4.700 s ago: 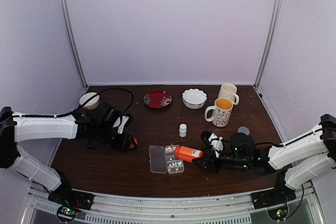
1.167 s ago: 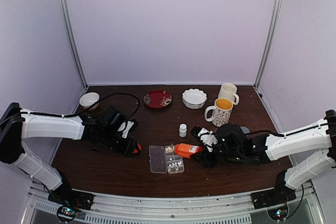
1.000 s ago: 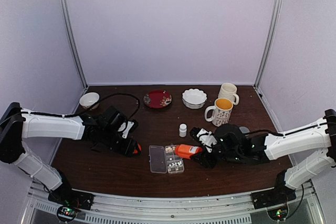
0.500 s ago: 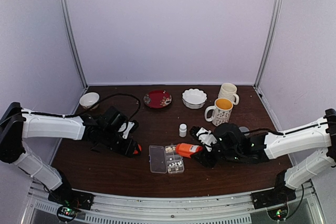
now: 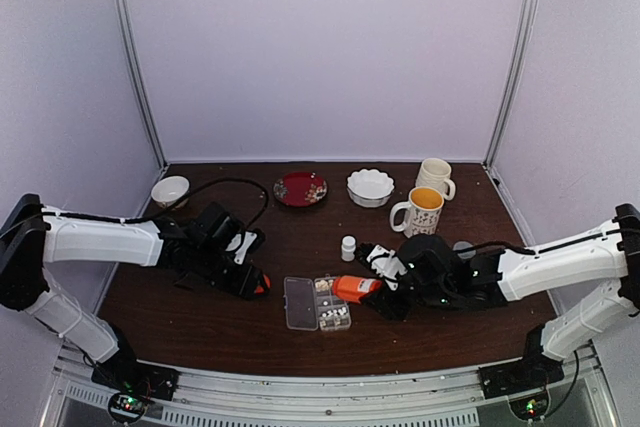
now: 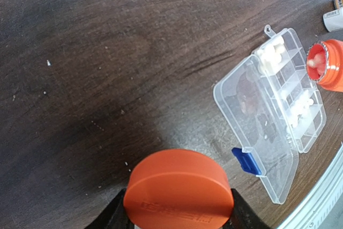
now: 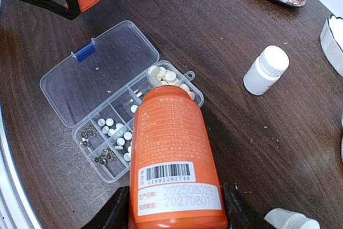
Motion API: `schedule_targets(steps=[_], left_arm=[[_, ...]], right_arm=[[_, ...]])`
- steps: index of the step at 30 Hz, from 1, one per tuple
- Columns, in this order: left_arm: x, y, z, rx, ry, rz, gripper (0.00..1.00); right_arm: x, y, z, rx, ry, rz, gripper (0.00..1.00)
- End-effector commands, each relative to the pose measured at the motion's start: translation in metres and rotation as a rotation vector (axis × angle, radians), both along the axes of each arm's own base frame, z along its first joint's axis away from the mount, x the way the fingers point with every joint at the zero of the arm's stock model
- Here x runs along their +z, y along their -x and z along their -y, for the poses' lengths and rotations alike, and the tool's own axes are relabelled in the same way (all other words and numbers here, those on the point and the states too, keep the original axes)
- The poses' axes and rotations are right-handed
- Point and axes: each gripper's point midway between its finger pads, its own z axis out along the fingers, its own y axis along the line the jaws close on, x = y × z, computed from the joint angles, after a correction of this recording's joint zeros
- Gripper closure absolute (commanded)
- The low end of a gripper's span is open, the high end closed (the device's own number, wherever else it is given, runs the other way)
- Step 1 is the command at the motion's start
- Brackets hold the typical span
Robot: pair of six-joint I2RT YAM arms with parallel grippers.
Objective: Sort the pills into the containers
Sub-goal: Pour the pill into the compartment of the pill container.
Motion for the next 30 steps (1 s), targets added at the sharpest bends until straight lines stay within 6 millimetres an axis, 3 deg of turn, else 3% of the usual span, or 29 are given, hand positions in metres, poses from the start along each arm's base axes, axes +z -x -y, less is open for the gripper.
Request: schedule_targets(steps=[1,6,21,27,30], left_arm=[[0.011,-0.008,0.014,-0.02,0.04,0.034,0.98],[0.012,-0.009,0.016,-0.024,0.043,0.035,0.98],[0.011,-0.007,0.015,-0.025,0.041,0.034,0.98],[0.011,-0.006,0.015,-0.023,0.042,0.033,0.98],[0.011,-0.005,0.016,-0.025,0.043,0.034,0.98]], right_arm=[[0.02,-0.003,-0.007,0.001,-0.043,0.035,1.0],[0.009,-0.004,-0.002,-0.011,0.042,0.022,1.0],[0.025,0.002,-0.013,0.009,-0.113,0.027,1.0],[0.012,0.003,-0.012,0.014,-0.041,0.001,1.0],[0.031,0.003,-0.01,-0.004,-0.18,0.044,1.0]])
